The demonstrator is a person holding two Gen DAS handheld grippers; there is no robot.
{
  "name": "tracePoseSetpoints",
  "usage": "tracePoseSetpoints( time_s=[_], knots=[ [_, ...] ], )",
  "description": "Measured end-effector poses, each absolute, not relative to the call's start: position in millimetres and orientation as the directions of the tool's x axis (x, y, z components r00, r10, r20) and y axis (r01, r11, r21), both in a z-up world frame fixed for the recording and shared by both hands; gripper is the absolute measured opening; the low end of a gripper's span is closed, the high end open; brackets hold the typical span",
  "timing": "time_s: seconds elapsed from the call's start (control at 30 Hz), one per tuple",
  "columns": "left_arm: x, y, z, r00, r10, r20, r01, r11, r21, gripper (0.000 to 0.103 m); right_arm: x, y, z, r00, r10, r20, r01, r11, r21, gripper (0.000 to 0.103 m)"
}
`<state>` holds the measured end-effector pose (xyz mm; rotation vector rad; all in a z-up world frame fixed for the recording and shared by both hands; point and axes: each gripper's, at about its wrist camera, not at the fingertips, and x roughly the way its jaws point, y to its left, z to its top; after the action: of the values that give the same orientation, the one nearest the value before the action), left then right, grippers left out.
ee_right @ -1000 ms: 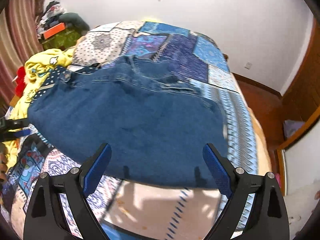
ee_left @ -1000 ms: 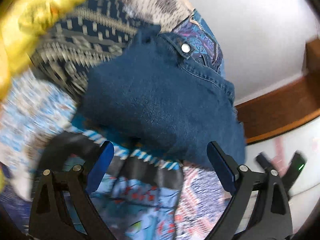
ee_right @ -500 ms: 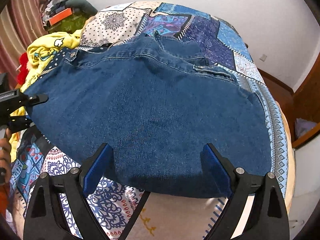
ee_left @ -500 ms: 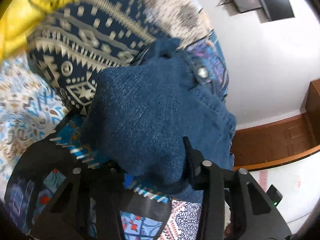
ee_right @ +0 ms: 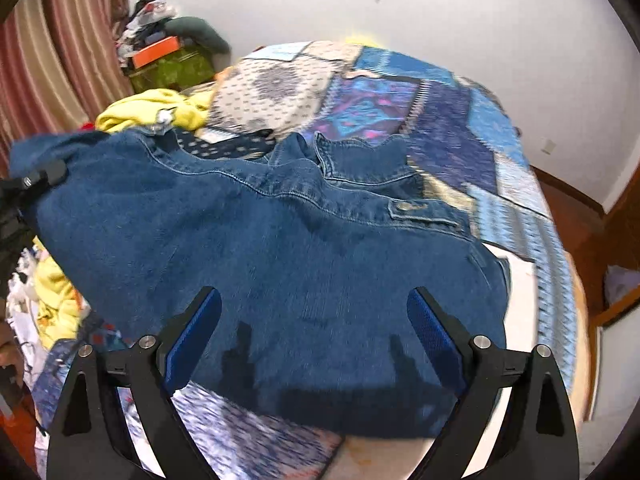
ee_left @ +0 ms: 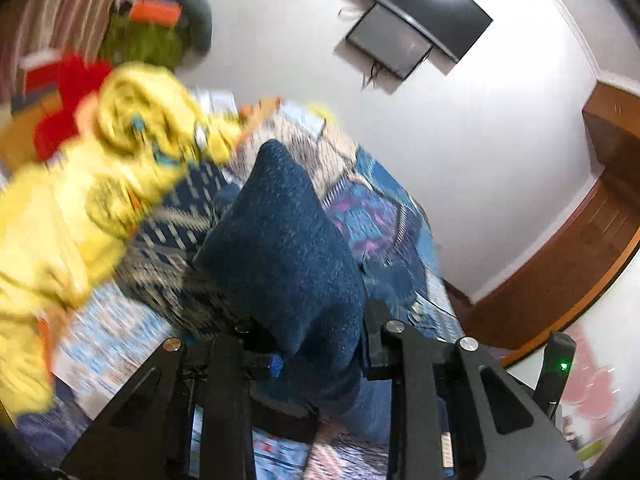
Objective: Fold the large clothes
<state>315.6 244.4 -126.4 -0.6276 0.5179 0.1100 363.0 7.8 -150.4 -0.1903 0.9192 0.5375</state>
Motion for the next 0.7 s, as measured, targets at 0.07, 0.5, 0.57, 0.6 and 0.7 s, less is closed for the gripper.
tracePoseSetpoints(
  time_s=[0.07, 0.5, 0.57, 0.6, 0.7],
  knots=[
    [309.9, 243.5, -119.5, 0.872, -0.025, -0.490, -0.251, 0.835, -0.489, 0.027, 365.3, 26.1, -160.7, 0.452, 0.376, -0.809, -0.544, 0.835, 0.083, 0.095],
    [340.7, 161.2, -100.3, 0.869, 0.008, -0.495, -0.149, 0.958, -0.246, 0.027, 370.3, 46.1, -215.1, 0.276, 0.402, -0.873, -0.577, 0.795, 0.184, 0.098],
    [353.3, 142.8, -96.5, 0.875, -0.021, -0.484, -0.125, 0.956, -0.267, 0.026, 368.5, 24.7, -204.4, 0.280, 0.447, -0.849, -0.529, 0.811, 0.252, 0.098],
    [361.0, 132.9, -96.6, 0.873, -0.041, -0.486, -0.111, 0.954, -0.279, 0.025, 366.9, 11.8, -199.0, 0.292, 0.468, -0.834, -0.496, 0.820, 0.286, 0.098],
    [382.6, 98.0, -99.5, 0.860, -0.100, -0.500, -0.062, 0.953, -0.297, 0.023, 360.5, -35.3, -186.1, 0.342, 0.504, -0.793, -0.402, 0.841, 0.361, 0.098]
  ],
)
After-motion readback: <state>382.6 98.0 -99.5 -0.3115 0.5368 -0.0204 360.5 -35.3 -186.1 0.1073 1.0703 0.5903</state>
